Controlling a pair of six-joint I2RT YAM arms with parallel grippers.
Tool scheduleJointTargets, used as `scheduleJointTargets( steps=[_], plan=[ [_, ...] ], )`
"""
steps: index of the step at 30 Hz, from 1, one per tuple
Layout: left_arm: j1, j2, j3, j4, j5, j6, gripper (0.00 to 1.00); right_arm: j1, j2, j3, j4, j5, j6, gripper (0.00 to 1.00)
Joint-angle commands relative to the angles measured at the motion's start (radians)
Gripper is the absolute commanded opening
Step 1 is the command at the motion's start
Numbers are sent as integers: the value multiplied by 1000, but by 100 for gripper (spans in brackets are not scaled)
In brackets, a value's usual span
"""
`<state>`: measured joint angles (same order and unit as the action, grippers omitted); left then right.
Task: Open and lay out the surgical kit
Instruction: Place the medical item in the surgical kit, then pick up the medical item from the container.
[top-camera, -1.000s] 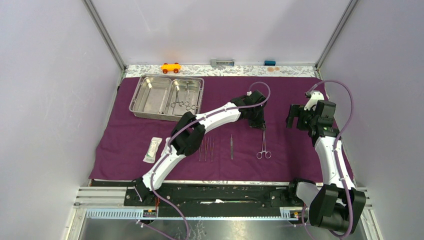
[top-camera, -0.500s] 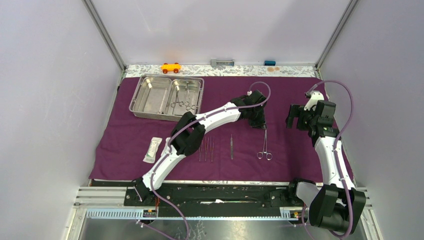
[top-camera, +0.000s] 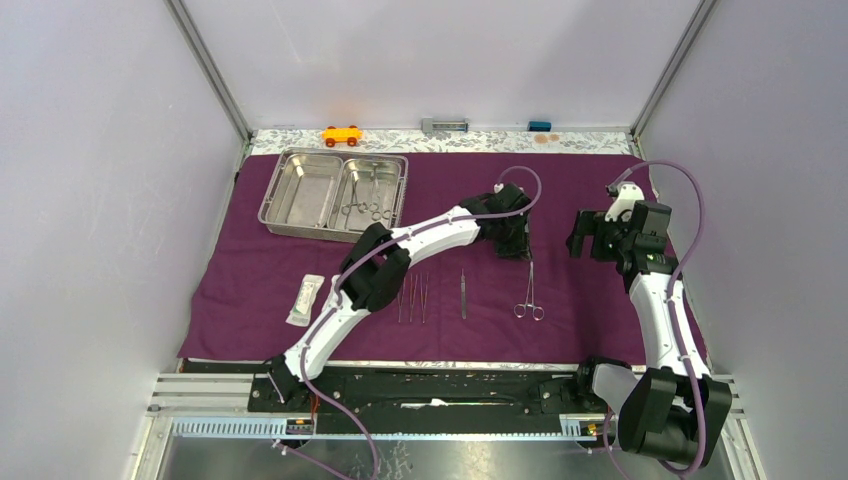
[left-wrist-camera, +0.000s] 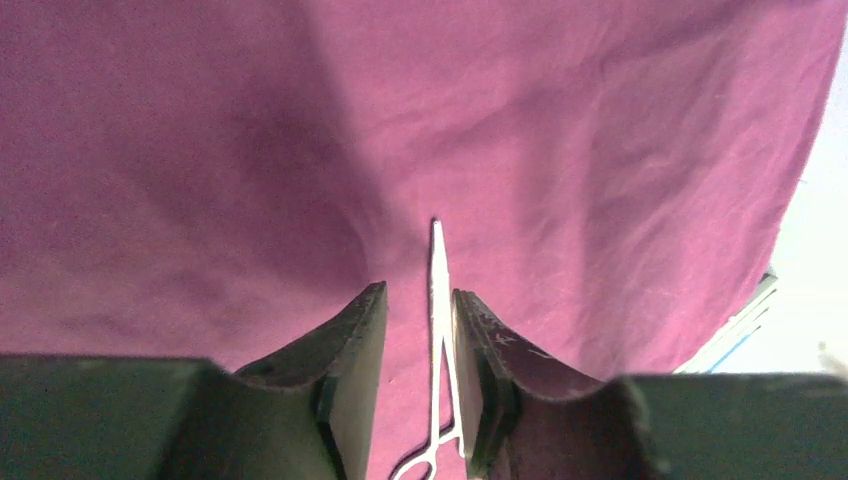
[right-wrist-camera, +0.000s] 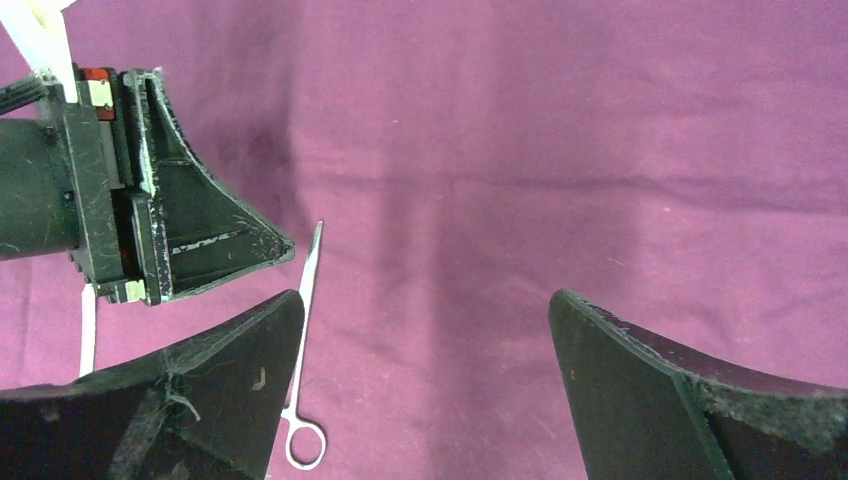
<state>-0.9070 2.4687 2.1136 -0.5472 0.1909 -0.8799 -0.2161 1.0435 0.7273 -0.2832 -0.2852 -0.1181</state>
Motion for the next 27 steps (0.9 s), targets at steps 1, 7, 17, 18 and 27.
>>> scheduleJointTargets(
  steps=[1, 7, 17, 18, 27],
  plan=[
    [17, -166, -34, 39, -20, 94, 37, -3, 17, 15, -18, -103, -26, 99],
    [80, -362, -207, 65, -31, 231, 55, 67, 95, 28, -3, -132, -41, 93],
    [253, -660, -468, 126, -109, 530, 72, 295, 331, 90, 30, -73, -67, 75],
    [270, -692, -501, 148, -117, 559, 72, 302, 354, 98, 28, -75, -71, 72],
    [338, -855, -597, 199, -215, 718, 73, 350, 480, 136, 33, -68, -82, 56]
  ],
)
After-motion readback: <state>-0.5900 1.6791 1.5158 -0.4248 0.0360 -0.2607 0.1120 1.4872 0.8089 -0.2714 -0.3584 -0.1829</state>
